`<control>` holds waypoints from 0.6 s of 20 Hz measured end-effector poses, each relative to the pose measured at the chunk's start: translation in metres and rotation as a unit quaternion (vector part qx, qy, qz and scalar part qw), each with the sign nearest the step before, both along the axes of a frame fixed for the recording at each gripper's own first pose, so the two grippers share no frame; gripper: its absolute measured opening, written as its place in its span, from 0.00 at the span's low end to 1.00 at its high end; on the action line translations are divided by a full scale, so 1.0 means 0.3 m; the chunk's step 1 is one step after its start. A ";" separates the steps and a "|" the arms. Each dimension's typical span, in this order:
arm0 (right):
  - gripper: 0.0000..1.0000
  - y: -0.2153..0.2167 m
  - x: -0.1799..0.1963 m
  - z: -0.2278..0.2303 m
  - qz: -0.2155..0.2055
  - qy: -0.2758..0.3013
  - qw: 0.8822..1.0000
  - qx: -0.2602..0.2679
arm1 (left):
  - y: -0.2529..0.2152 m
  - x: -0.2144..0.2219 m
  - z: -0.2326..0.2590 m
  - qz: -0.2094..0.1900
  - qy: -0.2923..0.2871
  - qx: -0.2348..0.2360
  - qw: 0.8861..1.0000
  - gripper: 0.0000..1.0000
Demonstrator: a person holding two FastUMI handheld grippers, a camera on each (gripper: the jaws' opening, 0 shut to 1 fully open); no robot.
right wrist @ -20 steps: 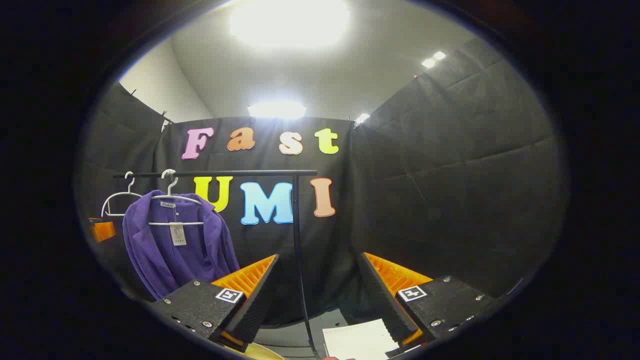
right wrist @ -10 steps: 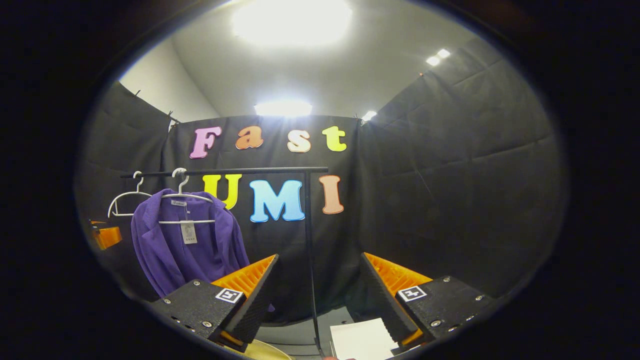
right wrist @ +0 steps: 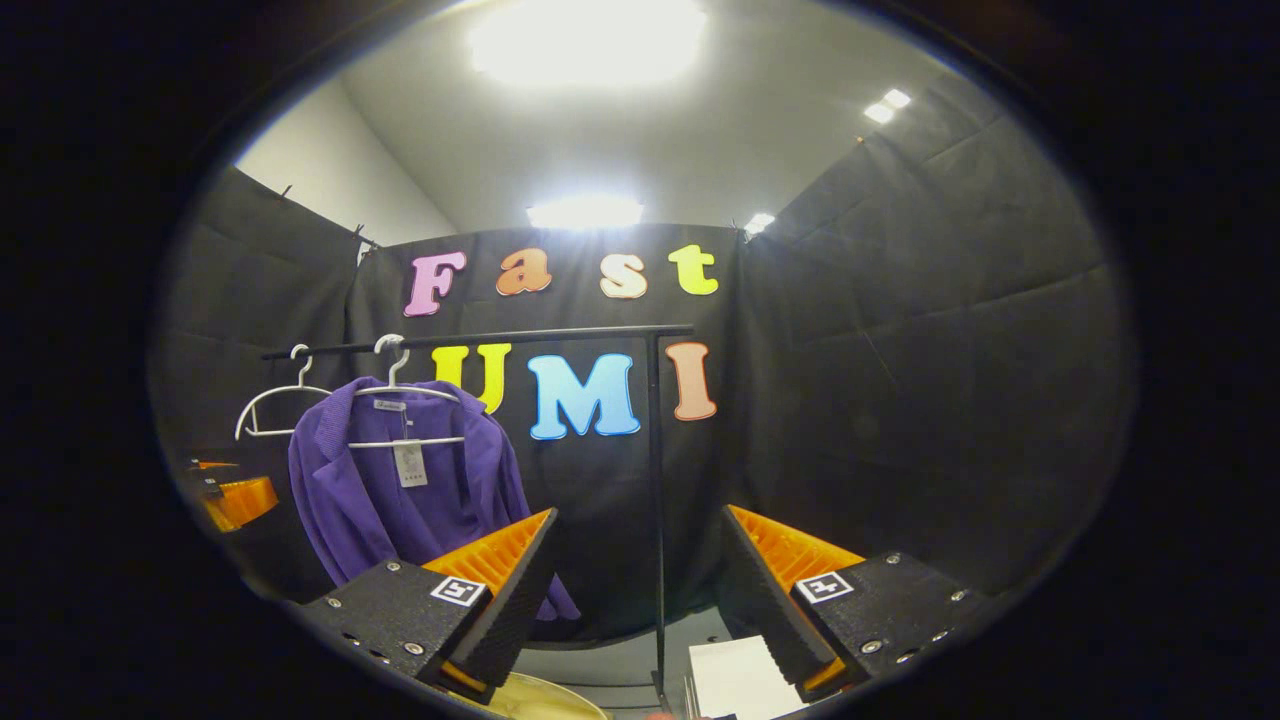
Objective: Grasp the clothes on the hanger with both hands and then place them into the laundry hamper below.
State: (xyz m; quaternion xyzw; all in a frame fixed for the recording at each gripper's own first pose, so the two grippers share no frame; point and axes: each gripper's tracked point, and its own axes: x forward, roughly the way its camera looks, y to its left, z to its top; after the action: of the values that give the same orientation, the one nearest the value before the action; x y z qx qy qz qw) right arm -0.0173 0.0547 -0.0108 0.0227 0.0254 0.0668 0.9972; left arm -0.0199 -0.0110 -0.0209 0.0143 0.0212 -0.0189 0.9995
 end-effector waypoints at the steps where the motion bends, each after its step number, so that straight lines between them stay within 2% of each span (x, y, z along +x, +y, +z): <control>1: 0.96 0.014 0.001 0.001 0.005 0.000 1.000 0.002 | 0.002 0.000 -0.001 -0.001 0.001 0.002 1.000 0.99; 3: 0.96 0.036 0.008 0.004 0.011 -0.002 1.000 0.003 | 0.006 -0.005 0.005 0.000 0.000 0.009 1.000 0.94; 4: 0.96 0.046 0.008 0.000 0.013 -0.001 1.000 0.003 | 0.008 -0.012 0.006 0.001 -0.001 0.012 1.000 0.99; 12: 0.96 0.190 0.093 0.033 0.059 0.010 0.998 0.015 | 0.030 0.042 -0.010 0.006 0.017 -0.016 1.000 0.99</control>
State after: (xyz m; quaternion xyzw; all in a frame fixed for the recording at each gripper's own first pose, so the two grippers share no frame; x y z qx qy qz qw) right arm 0.0106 0.1116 -0.0010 0.0366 0.0358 0.1256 0.9908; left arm -0.0072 -0.0021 -0.0239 -0.0018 0.0377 -0.0138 0.9992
